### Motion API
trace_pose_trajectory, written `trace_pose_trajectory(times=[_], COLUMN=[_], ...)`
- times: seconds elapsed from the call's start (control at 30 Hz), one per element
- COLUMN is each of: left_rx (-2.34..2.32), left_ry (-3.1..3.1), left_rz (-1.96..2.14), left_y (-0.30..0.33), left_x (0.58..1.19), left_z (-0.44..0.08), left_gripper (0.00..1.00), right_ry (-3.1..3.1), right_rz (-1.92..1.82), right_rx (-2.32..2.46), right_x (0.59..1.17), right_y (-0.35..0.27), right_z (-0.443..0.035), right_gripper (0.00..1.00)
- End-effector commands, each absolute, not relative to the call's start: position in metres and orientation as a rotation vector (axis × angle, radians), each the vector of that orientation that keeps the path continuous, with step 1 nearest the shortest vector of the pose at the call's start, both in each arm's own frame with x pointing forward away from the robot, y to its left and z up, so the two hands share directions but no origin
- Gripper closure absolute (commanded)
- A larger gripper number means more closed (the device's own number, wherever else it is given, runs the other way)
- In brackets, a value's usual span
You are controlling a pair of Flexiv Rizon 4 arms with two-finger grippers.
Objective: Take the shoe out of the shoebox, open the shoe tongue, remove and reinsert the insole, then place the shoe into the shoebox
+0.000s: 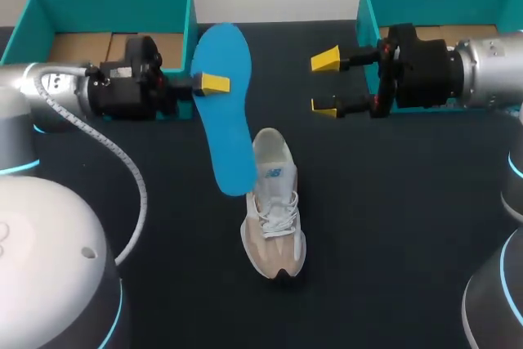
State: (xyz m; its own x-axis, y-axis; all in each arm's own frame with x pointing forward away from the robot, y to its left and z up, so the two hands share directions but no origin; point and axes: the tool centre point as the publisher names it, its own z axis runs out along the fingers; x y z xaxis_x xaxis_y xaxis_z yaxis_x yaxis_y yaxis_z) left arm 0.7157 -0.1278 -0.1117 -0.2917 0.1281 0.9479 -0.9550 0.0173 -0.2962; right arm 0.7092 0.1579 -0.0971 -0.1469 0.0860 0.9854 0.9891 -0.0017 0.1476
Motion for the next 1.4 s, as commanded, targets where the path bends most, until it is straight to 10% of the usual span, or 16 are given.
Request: trace_pose_trajectory(times=[0.03,1.4], left_rx=[0.930,1.078], left_ry=[-1.343,-1.225], left_rz=[1.459,1.208], left_y=[-0.129,-0.159], left_x=[0.714,0.738], left_z=[-0.115,-0.132], left_gripper=[1.00,1.00], right_ry=[-1.378,-1.822], right_rz=[-1.283,-1.089], right_rx=[-1.207,-1.607], right_x=[0.710,0.683], right_y=[0.160,0.186], right_z=[-0.098,-0.072], right_gripper=[0.00,0.00])
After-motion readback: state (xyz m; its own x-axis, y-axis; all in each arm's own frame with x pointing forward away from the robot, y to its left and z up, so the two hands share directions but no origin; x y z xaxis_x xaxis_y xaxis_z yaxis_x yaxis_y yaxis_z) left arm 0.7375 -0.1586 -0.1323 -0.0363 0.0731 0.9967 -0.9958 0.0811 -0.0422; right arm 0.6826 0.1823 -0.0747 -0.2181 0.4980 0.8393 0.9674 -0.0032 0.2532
